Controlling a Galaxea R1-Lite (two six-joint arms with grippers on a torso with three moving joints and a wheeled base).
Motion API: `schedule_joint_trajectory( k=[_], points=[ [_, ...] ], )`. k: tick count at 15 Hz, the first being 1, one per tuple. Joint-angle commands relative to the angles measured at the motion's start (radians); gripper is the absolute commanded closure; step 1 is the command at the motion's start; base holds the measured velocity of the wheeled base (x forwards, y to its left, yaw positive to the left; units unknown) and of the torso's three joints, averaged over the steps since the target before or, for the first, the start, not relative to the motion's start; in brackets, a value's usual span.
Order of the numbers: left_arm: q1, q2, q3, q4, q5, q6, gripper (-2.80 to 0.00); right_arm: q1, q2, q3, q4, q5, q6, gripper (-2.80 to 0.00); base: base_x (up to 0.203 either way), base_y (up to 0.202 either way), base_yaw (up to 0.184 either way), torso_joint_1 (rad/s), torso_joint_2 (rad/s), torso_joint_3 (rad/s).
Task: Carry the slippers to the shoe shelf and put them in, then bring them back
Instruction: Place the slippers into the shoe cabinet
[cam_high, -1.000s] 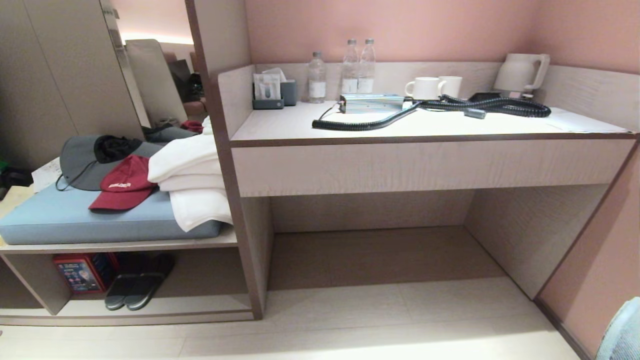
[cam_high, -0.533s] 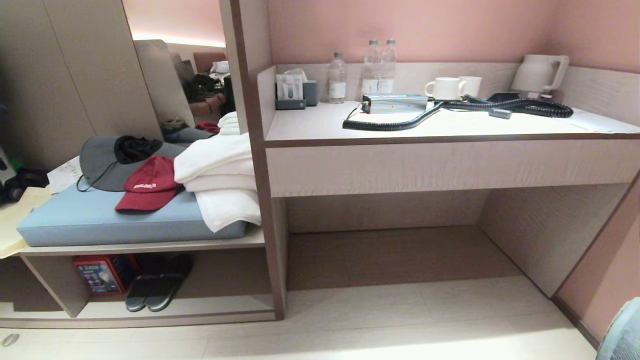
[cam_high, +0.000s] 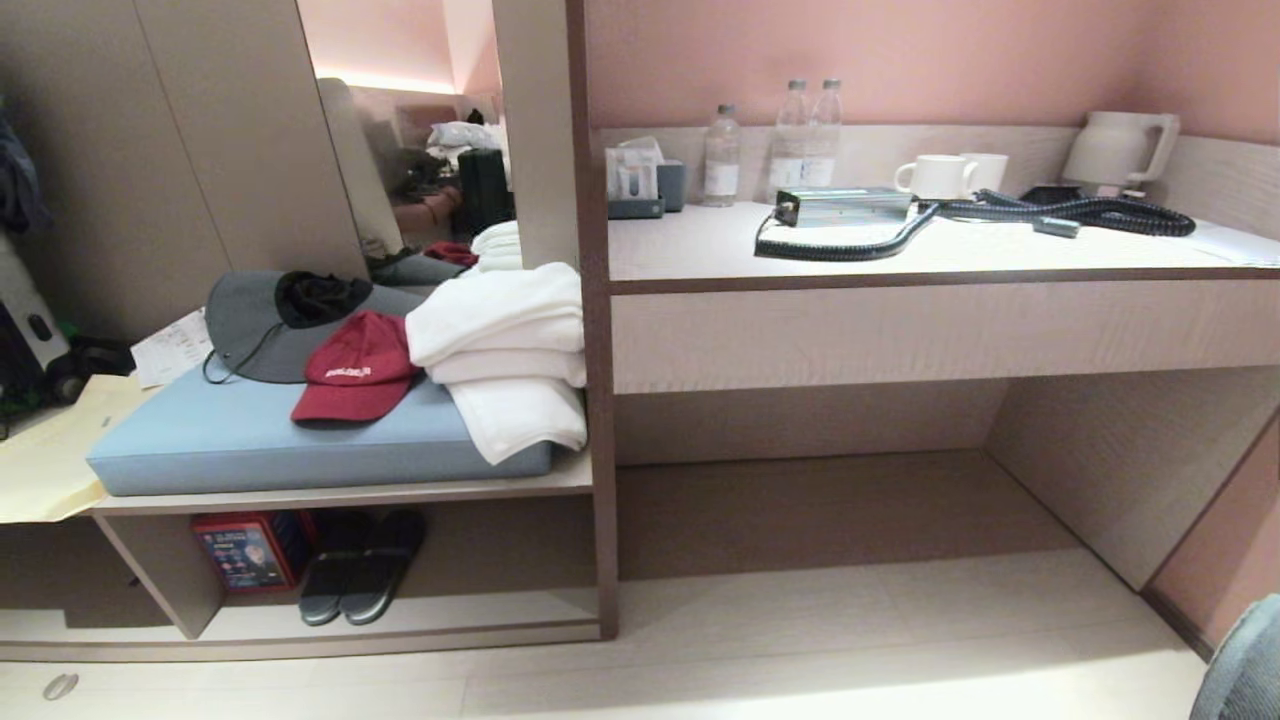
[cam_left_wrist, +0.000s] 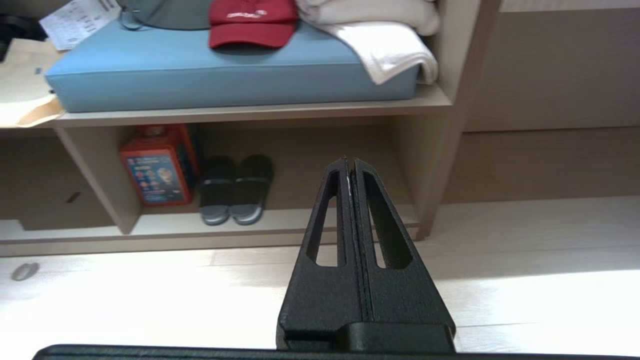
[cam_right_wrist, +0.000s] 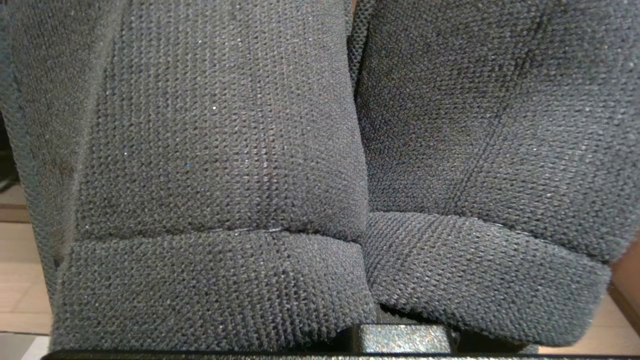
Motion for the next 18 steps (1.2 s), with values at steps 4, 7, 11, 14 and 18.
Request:
schedule_joint_trajectory(
  k=[4, 7, 11, 14, 18],
  points=[
    [0.000, 0.000, 0.002, 0.000, 0.000, -0.001, 0.00, 0.000, 0.002, 0.000, -0.002, -0.001, 0.001, 0.00, 0.000, 0.198, 0.000, 0.002, 0.00, -0.003],
    [0.000, 0.000, 0.000, 0.000, 0.000, -0.001, 0.00, 0.000, 0.002, 0.000, -0.002, -0.001, 0.001, 0.00, 0.000, 0.196, -0.004, 0.002, 0.00, 0.000],
    [0.000, 0.000, 0.002, 0.000, 0.000, -0.001, 0.00, 0.000, 0.002, 0.000, -0.002, -0.001, 0.005, 0.00, 0.000, 0.196, -0.003, 0.002, 0.00, 0.002],
    [0.000, 0.000, 0.002, 0.000, 0.000, -0.001, 0.00, 0.000, 0.002, 0.000, -0.002, -0.001, 0.005, 0.00, 0.000, 0.197, -0.004, -0.002, 0.00, 0.005],
    [0.000, 0.000, 0.000, 0.000, 0.000, -0.001, 0.00, 0.000, 0.002, 0.000, -0.002, -0.001, 0.005, 0.00, 0.000, 0.196, -0.002, 0.002, 0.00, 0.000]
  ],
)
